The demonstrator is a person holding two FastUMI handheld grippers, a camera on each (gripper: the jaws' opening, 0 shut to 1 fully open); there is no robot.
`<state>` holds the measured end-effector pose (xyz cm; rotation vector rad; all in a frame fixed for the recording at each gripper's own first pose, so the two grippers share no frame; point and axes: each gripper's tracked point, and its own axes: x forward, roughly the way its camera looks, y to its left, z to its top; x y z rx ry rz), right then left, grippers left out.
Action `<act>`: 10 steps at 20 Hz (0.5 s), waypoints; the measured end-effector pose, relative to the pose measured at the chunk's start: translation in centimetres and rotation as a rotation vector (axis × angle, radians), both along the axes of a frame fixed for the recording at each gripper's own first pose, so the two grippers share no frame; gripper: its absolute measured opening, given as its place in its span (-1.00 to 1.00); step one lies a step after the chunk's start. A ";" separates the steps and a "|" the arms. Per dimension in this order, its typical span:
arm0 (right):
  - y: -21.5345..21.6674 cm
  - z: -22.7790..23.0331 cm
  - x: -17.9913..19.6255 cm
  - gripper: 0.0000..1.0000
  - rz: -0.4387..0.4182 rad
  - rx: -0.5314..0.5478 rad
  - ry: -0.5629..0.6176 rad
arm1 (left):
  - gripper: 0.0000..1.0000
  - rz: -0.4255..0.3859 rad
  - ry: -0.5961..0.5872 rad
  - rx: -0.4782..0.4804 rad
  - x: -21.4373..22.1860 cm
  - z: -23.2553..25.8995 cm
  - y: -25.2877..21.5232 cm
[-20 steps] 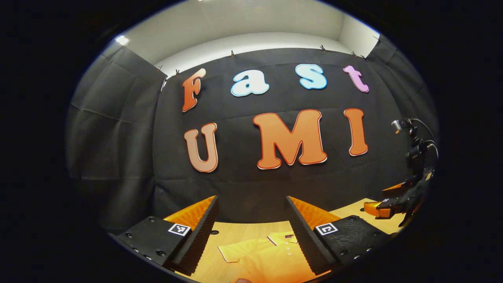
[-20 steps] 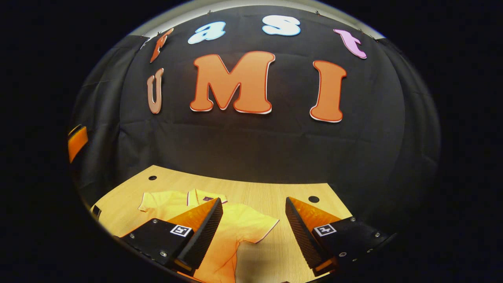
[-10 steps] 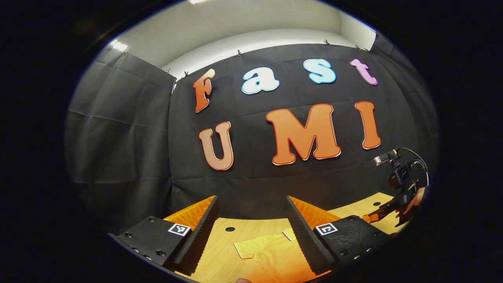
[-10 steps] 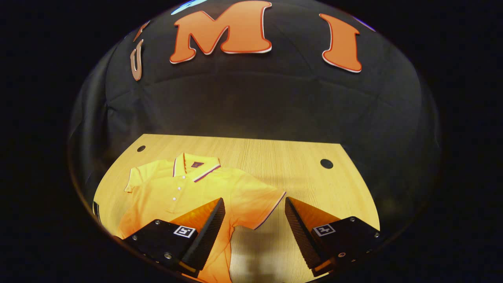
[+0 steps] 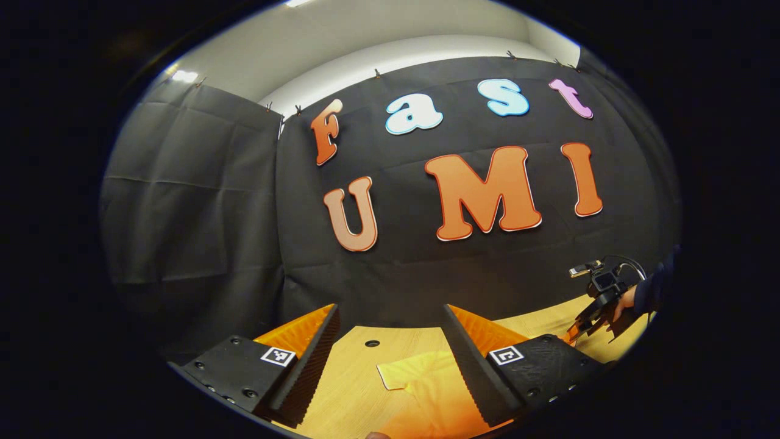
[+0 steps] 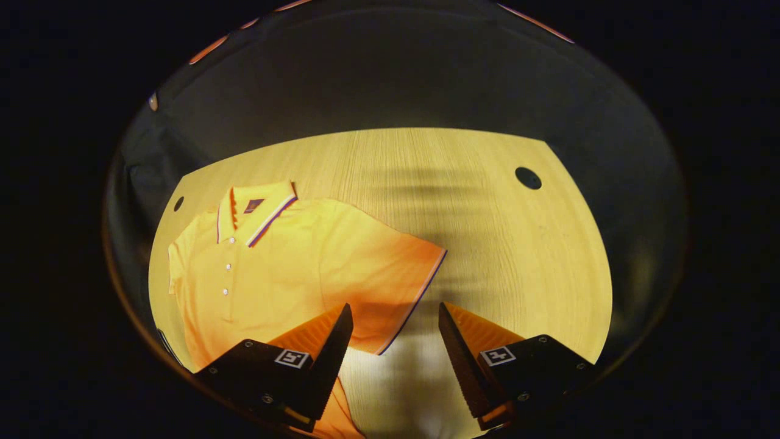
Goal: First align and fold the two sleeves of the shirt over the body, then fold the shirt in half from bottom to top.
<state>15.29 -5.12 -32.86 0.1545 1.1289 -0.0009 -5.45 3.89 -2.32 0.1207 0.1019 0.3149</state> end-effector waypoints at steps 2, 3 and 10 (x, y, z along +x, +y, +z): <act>-0.1 -1.5 0.6 0.67 -0.010 0.000 0.067 | 0.99 0.014 0.007 -0.004 -0.2 -0.1 0.1; -0.2 -2.3 0.8 0.62 -0.014 -0.013 0.095 | 0.99 0.020 0.009 0.000 -0.3 -0.3 0.3; 0.9 -4.6 2.0 0.41 -0.006 -0.011 0.206 | 0.98 0.049 0.044 -0.007 -0.5 -1.5 0.7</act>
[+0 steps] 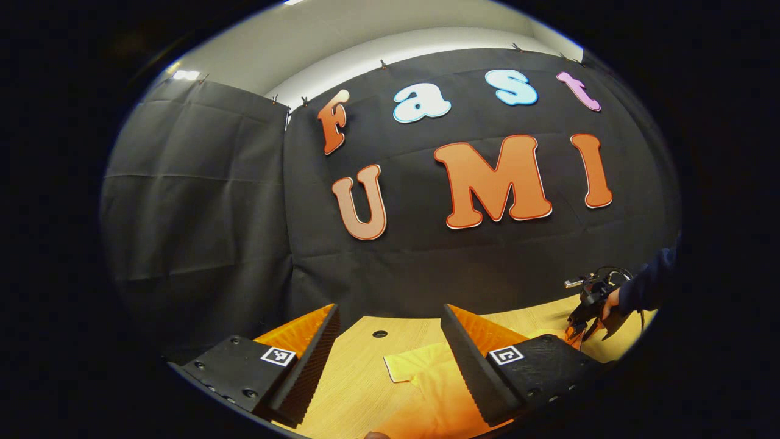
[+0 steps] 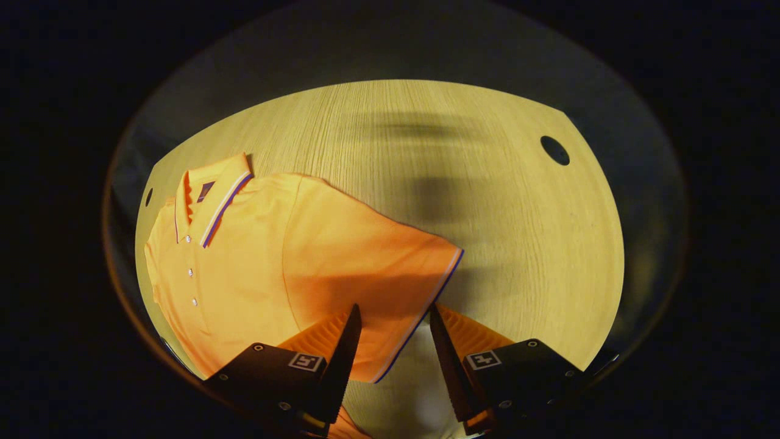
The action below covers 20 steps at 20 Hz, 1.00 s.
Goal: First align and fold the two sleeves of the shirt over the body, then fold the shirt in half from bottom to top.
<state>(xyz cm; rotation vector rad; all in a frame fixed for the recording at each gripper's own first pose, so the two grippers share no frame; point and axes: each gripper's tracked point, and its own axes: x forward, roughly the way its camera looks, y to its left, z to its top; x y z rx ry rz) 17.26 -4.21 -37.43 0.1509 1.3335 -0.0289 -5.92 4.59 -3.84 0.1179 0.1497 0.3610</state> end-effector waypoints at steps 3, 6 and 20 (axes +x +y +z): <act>-0.3 0.3 0.2 0.05 -0.034 0.010 0.021 | 1.00 0.003 0.013 -0.012 0.0 -0.5 0.2; -0.1 0.3 0.7 -0.62 -0.039 0.075 0.003 | 0.99 0.009 0.023 -0.027 0.3 -1.0 0.2; 10.4 9.4 3.8 -0.87 0.091 0.312 -0.190 | 1.00 0.044 0.047 -0.040 -0.1 -1.8 1.7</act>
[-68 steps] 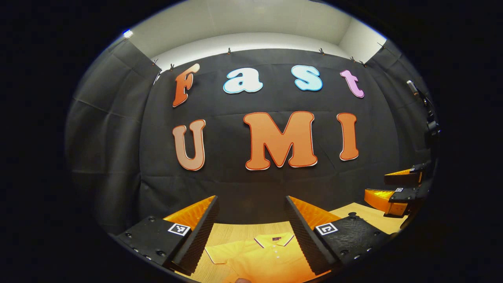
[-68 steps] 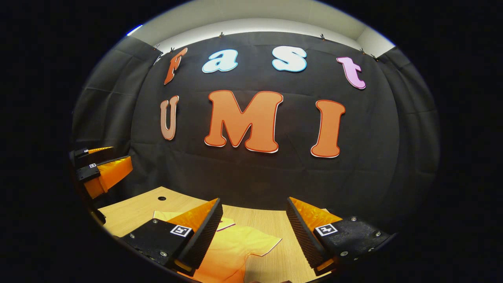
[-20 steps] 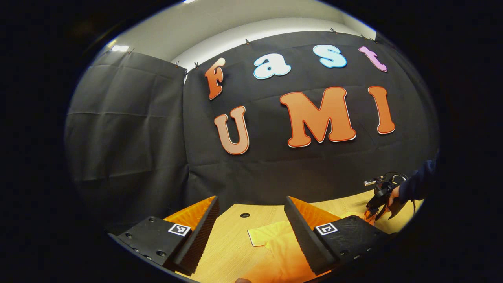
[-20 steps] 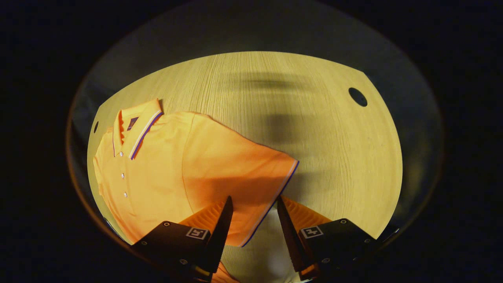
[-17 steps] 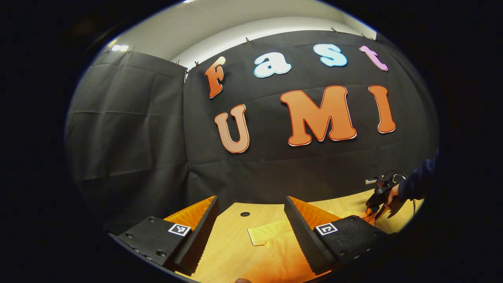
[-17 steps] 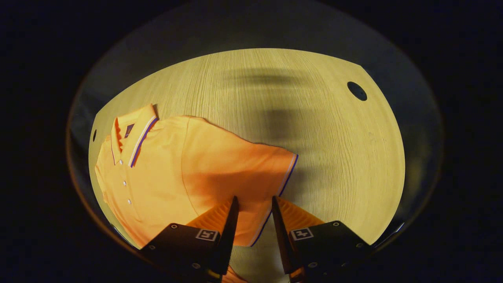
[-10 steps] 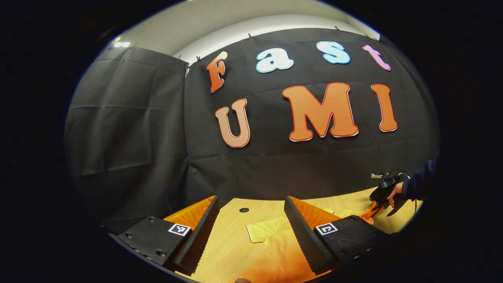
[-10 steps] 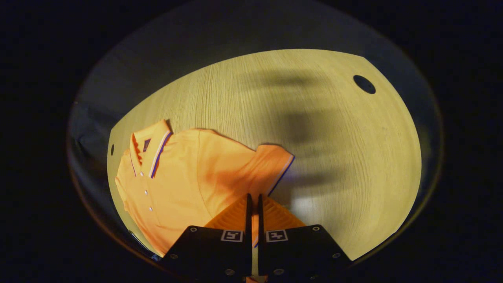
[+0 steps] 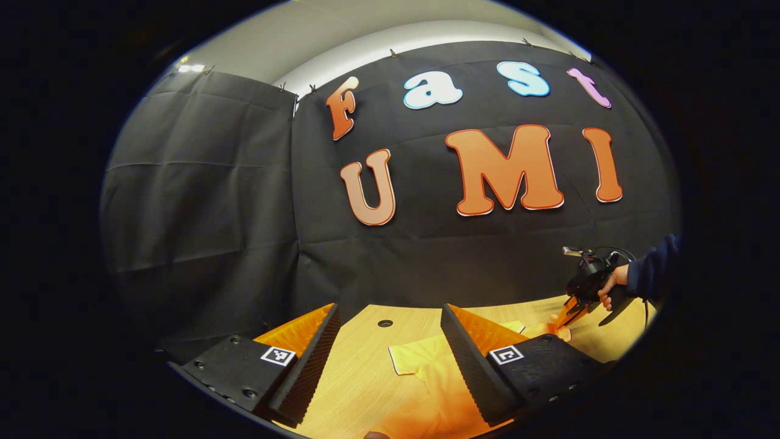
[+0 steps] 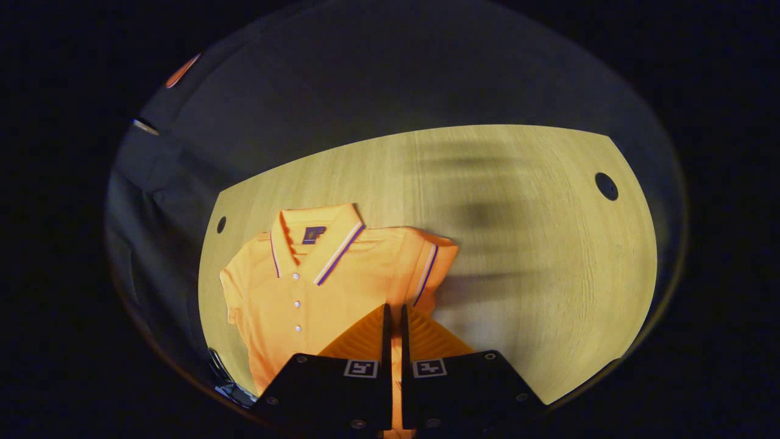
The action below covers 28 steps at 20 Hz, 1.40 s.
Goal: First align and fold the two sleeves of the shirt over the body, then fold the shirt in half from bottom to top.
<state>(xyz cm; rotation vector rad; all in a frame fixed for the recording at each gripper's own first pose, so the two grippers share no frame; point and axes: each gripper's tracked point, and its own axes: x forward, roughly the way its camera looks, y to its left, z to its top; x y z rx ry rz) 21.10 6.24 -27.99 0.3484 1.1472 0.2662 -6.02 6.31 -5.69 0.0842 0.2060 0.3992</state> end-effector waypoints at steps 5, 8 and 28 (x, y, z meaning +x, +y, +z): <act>3.8 1.3 -1.3 -0.14 0.095 0.087 -0.013 | 0.99 0.020 0.025 -0.012 0.4 -1.2 1.0; 2.6 2.6 -1.4 0.33 0.110 0.046 -0.079 | 0.99 0.017 0.052 -0.036 1.6 -2.5 1.9; -6.0 18.4 -11.5 0.97 -0.304 -0.144 -0.564 | 0.97 -0.143 0.715 -0.484 17.1 -26.1 9.6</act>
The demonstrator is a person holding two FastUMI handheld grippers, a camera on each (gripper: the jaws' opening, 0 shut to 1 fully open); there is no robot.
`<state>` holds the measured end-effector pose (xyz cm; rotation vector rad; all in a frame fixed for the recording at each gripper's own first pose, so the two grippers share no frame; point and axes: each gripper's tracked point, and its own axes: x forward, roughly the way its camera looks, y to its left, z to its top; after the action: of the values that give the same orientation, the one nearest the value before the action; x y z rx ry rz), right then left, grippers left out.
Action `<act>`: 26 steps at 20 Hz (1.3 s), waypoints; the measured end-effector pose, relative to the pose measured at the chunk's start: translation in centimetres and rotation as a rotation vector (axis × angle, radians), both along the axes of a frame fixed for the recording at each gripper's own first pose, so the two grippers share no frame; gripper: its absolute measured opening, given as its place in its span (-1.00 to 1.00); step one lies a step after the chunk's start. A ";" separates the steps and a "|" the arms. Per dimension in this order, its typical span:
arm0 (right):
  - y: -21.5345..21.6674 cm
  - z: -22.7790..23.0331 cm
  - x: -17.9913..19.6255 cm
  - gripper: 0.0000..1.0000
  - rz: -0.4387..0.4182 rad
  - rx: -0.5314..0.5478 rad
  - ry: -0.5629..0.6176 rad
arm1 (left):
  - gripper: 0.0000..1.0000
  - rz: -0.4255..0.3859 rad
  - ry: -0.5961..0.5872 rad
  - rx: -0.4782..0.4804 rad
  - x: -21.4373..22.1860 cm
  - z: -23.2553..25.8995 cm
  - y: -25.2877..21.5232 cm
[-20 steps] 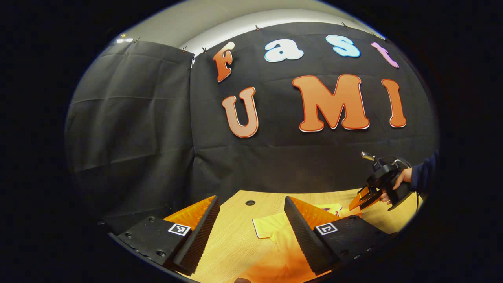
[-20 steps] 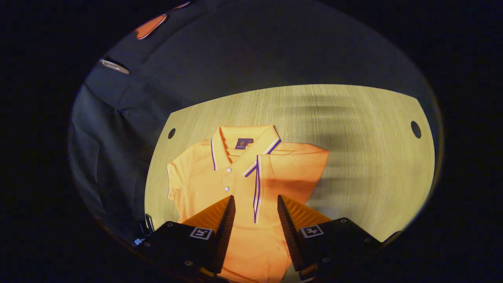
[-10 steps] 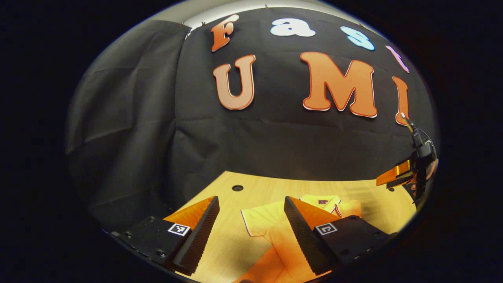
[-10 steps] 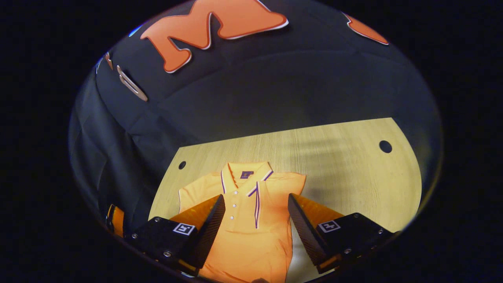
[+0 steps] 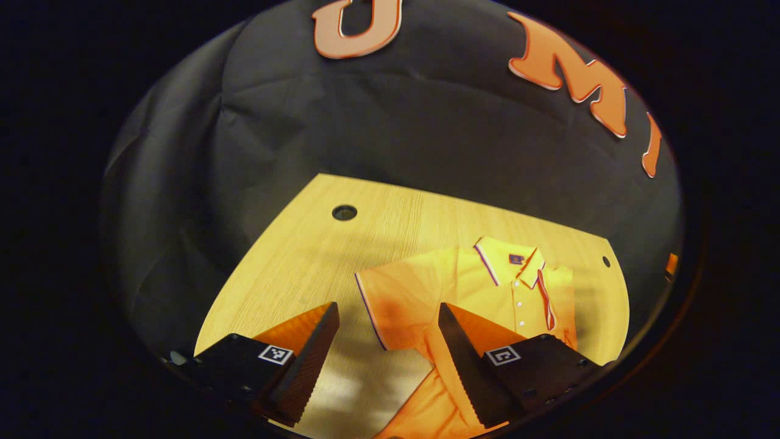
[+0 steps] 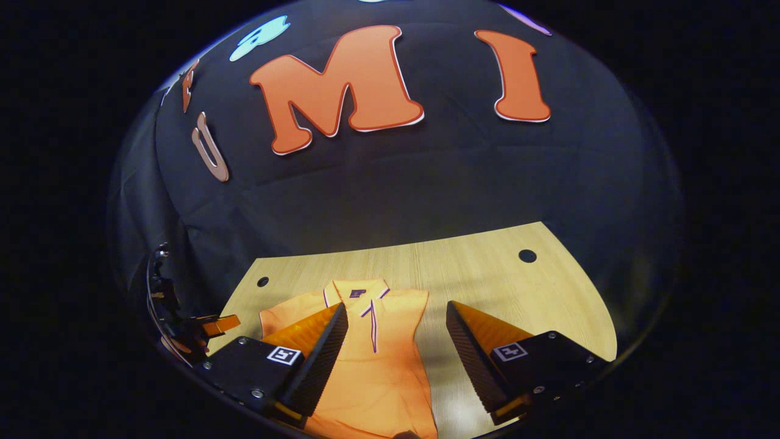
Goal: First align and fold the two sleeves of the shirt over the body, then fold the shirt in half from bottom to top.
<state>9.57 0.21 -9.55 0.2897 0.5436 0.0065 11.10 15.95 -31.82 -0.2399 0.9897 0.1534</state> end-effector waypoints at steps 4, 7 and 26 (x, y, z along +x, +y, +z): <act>-0.9 0.4 -3.5 0.97 -0.077 -0.040 -0.025 | 0.93 -0.037 0.182 -0.064 1.9 -4.5 -0.1; -1.0 0.0 -6.2 0.97 -0.114 -0.050 -0.021 | 0.94 -0.054 0.288 -0.098 2.7 -7.1 -0.7; -4.4 -3.4 -12.1 0.97 -0.167 -0.046 0.058 | -0.73 -0.131 0.362 -0.059 5.3 -10.0 -2.1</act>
<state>-2.49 -4.22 -12.96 0.2897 0.5754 -0.1761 16.38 13.81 -41.77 -0.2040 1.3675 0.0478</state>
